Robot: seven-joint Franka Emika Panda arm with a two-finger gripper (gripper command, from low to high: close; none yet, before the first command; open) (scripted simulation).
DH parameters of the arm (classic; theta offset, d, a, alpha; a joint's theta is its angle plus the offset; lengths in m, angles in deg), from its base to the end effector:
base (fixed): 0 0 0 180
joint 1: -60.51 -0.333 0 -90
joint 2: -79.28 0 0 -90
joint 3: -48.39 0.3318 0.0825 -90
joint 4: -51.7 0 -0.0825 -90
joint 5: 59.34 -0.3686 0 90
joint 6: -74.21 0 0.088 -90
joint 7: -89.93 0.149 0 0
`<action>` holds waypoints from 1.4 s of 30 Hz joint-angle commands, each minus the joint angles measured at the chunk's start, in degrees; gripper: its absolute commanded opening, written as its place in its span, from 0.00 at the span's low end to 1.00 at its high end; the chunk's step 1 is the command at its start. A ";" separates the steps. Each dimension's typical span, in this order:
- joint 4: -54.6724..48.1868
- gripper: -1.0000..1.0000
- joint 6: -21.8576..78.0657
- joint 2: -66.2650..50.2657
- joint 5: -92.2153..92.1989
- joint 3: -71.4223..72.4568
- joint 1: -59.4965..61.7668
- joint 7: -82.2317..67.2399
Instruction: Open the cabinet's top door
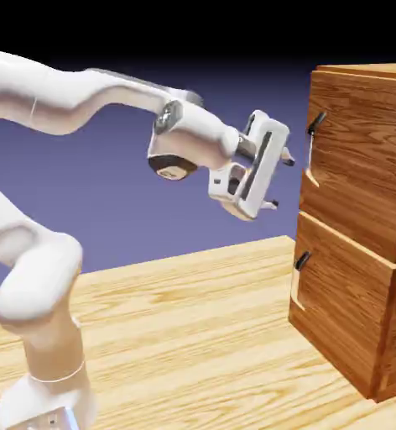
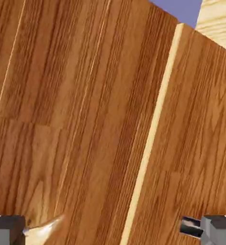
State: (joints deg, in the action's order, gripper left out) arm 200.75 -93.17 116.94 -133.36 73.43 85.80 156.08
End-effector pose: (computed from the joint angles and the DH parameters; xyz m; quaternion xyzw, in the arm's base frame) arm 0.4024 -0.0355 0.5301 -0.3744 0.7784 -0.2132 0.4566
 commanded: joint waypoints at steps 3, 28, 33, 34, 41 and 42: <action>-1.21 0.50 0.67 0.51 -7.48 2.53 2.62 2.39; -11.27 0.50 6.26 4.71 -69.79 23.61 24.49 22.34; -13.28 0.50 7.37 5.56 -82.25 27.83 28.86 26.33; -13.68 0.50 7.60 5.72 -84.74 28.67 29.74 27.13; -19.24 0.50 8.26 3.11 -91.10 35.36 37.82 27.30; -20.73 0.50 8.32 2.17 -91.46 36.91 39.80 26.83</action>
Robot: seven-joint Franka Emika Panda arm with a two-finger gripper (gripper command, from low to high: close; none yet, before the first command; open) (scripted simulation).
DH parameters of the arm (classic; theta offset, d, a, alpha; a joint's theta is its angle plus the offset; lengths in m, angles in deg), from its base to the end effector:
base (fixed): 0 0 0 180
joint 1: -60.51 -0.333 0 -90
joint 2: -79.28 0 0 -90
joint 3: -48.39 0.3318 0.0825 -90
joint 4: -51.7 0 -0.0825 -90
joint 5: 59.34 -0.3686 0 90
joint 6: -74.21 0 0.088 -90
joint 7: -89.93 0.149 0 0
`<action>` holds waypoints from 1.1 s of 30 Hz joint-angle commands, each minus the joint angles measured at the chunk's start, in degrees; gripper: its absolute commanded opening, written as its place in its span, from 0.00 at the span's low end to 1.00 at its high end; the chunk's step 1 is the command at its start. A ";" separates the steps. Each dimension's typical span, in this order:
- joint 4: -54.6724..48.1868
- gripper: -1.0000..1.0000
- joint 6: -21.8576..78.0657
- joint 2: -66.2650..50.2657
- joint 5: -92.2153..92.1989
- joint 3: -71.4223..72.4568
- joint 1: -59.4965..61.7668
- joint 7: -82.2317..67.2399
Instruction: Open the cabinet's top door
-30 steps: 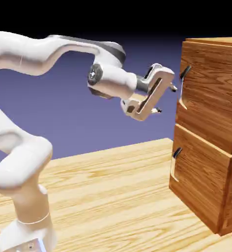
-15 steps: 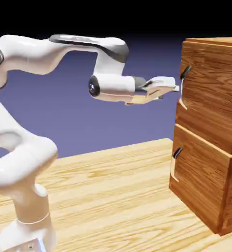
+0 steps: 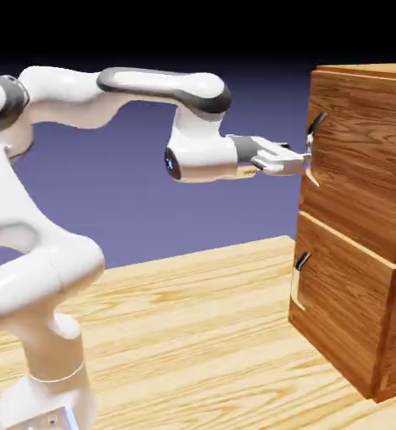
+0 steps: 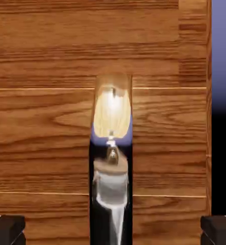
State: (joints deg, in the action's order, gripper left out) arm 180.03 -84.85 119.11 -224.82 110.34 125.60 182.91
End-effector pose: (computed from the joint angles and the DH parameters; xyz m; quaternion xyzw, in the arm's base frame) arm 0.5018 0.0412 0.5303 0.2906 0.6453 0.2482 0.6615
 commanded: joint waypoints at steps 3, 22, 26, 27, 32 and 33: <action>-2.17 0.00 0.09 -1.36 -0.53 2.26 2.88 -0.69; 2.90 0.00 0.93 -16.00 -2.17 -31.18 -34.50 -24.47; 3.76 0.00 0.85 -16.60 -1.18 -39.10 -42.81 -26.72; 4.29 0.00 1.01 -16.38 0.04 -41.13 -44.89 -26.29; 8.68 0.00 3.40 -13.25 11.58 -48.73 -51.97 -17.95; 9.62 0.00 4.04 -12.50 14.07 -49.98 -52.98 -16.11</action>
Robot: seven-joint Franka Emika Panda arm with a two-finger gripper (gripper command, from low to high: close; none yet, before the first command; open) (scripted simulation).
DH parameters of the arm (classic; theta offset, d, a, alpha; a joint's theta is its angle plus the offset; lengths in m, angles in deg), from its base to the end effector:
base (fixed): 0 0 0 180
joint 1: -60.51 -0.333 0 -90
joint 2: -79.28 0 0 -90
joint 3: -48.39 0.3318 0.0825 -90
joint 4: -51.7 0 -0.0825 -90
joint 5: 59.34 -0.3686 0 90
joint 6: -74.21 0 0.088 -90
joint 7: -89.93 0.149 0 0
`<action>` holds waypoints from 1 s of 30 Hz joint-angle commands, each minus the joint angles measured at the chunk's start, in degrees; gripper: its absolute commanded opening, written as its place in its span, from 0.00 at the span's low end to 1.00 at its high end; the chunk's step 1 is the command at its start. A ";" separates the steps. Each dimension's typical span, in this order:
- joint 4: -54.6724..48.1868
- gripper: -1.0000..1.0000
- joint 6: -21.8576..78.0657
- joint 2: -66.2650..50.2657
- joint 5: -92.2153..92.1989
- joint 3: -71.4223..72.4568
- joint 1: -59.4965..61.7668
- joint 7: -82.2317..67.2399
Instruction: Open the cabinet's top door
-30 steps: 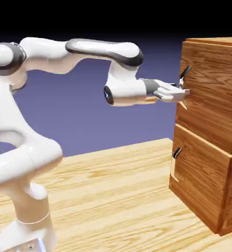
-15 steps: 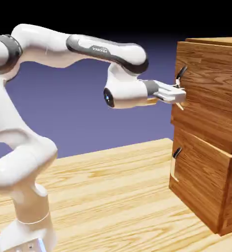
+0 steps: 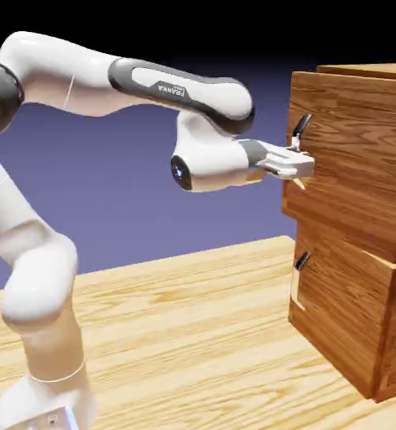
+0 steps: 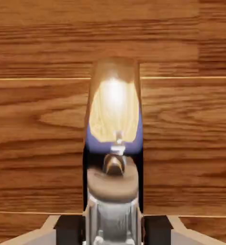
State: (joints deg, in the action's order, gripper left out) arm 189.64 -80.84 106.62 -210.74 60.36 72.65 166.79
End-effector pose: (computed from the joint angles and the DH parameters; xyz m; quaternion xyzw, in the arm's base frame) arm 0.4529 -0.0005 0.5345 0.2112 0.6750 0.3276 0.6265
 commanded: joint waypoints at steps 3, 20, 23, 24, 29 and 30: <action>2.83 0.00 2.23 2.31 7.47 -3.58 -2.59 5.38; 13.98 0.00 24.75 13.04 49.83 -24.10 -5.92 28.77; 13.89 0.00 31.50 13.12 57.31 -28.62 -4.99 31.22; 13.60 0.00 33.99 12.89 59.77 -30.25 -4.70 31.88; 10.42 0.00 46.45 9.98 70.12 -38.24 -3.98 33.71; 9.48 0.00 48.94 9.10 71.84 -39.81 -4.02 33.85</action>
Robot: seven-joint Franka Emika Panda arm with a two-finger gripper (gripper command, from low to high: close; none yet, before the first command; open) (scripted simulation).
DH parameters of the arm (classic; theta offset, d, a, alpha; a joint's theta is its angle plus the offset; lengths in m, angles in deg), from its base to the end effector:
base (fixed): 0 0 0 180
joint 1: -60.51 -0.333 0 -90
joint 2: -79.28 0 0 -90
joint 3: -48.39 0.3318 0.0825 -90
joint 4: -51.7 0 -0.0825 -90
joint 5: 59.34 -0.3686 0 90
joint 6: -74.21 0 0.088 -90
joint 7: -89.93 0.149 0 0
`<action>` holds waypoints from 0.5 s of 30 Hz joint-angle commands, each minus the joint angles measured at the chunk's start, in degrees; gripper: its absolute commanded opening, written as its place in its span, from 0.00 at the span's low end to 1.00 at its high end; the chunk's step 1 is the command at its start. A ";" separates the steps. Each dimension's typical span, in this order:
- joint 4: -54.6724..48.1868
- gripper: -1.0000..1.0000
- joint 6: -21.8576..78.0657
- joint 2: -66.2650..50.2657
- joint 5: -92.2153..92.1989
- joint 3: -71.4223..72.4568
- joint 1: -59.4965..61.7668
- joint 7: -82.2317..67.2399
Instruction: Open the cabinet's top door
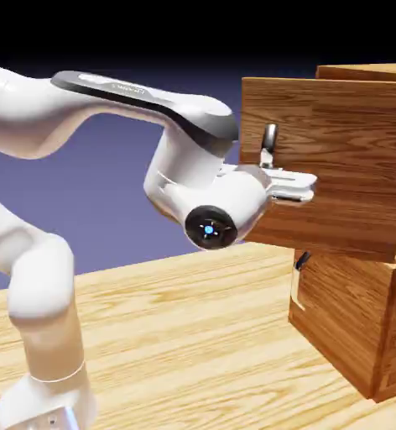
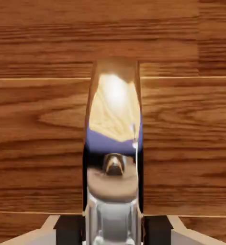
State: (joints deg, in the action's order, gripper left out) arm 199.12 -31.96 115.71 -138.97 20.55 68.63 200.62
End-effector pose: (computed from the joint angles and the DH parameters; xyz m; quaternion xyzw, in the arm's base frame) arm 0.3441 -0.1338 0.5337 -0.0205 0.7066 0.5145 0.4854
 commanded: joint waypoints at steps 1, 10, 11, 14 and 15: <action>-1.03 0.00 2.56 -0.97 1.67 -1.56 -0.12 0.09; -13.30 0.00 24.98 -13.00 11.28 -15.02 -3.58 -1.46; -14.87 0.00 27.48 -14.64 11.81 -16.42 -4.11 -1.85; -19.63 0.00 34.95 -19.90 12.80 -20.38 -5.55 -3.24; -21.22 0.00 37.44 -21.77 12.94 -21.60 -5.93 -3.77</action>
State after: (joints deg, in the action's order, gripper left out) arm 177.90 5.43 93.94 -126.08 -1.05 62.68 196.87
